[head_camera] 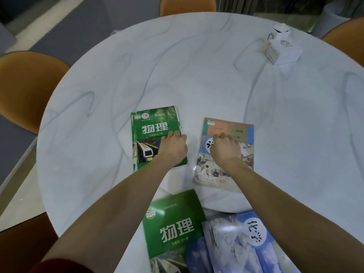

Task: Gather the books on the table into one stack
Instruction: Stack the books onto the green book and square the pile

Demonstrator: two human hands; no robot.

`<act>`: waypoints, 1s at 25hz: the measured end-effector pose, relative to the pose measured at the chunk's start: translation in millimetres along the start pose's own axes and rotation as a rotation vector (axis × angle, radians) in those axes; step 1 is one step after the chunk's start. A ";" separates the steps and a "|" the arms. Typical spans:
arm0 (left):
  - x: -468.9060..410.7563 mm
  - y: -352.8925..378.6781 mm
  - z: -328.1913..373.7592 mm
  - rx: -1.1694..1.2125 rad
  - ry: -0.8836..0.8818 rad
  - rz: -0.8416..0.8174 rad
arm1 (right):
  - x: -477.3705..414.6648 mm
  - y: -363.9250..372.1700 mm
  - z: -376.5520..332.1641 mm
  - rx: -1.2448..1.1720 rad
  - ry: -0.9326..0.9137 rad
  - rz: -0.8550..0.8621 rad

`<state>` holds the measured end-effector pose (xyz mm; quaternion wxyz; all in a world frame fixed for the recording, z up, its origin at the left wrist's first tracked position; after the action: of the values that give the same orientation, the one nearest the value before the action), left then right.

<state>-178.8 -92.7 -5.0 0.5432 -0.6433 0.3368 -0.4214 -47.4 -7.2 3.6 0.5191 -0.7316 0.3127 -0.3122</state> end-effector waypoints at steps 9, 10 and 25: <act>27.3 15.5 -93.7 0.038 -0.237 0.049 | -35.5 26.6 -93.4 -0.026 -0.164 -0.096; 28.9 19.0 -103.0 0.032 -0.256 0.047 | -38.9 30.2 -99.5 -0.024 -0.168 -0.101; 20.0 50.9 -134.6 0.527 -0.584 0.059 | -68.8 69.0 -101.9 -0.363 0.276 -0.173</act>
<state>-291.4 -175.7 -44.1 0.7747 -0.5647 0.0667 -0.2767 -178.2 -29.3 -44.3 0.3027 -0.7873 0.3681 -0.3911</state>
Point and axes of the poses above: each hand's wrist, its own x-axis away from the middle knuckle, its own y-axis out of the palm, z = x × y, the point moved 4 cm from there along -x, towards the middle knuckle, and after that the axes turned 10 degrees about -x, right-handed, at the moved point
